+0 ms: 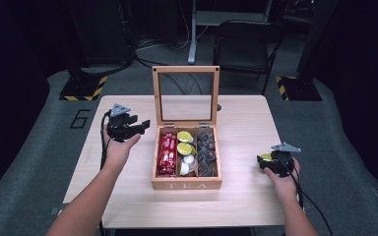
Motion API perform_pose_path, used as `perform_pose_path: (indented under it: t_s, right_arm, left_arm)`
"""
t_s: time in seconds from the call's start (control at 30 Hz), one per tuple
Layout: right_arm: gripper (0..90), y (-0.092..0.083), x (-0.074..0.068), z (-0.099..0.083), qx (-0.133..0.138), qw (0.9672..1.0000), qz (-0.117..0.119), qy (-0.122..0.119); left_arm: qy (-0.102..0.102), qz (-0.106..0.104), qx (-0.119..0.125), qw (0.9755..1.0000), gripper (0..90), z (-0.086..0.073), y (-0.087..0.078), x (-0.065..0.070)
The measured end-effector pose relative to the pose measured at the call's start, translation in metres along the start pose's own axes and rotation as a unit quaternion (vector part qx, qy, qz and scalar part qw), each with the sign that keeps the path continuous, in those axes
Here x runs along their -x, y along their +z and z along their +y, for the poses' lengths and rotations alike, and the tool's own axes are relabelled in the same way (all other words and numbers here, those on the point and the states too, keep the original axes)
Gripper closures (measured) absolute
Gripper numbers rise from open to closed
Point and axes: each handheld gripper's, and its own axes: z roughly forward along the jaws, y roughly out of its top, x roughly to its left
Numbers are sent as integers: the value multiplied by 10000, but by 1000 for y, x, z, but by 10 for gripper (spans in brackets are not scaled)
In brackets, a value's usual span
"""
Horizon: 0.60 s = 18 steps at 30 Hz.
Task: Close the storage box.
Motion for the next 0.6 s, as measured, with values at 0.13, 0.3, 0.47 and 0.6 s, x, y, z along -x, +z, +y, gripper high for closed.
perform_pose_path:
  t_s: [0.13,0.3,0.47,0.6]
  right_arm:
    - [314,-1,-2,0,8,10000,-15,-62]
    - [299,-6,-5,3,66,9999,-17,-84]
    - [294,-12,-12,8,15,9997,-35,-255]
    - [287,-17,-16,14,91,9997,-25,-216]
  left_arm:
    - [20,-14,-6,10000,419,0,1,1]
    - [-7,-15,1,10000,419,0,3,0]
    - [-2,-58,10,10000,419,2,4,1]
    - [2,-77,11,10000,419,2,5,2]
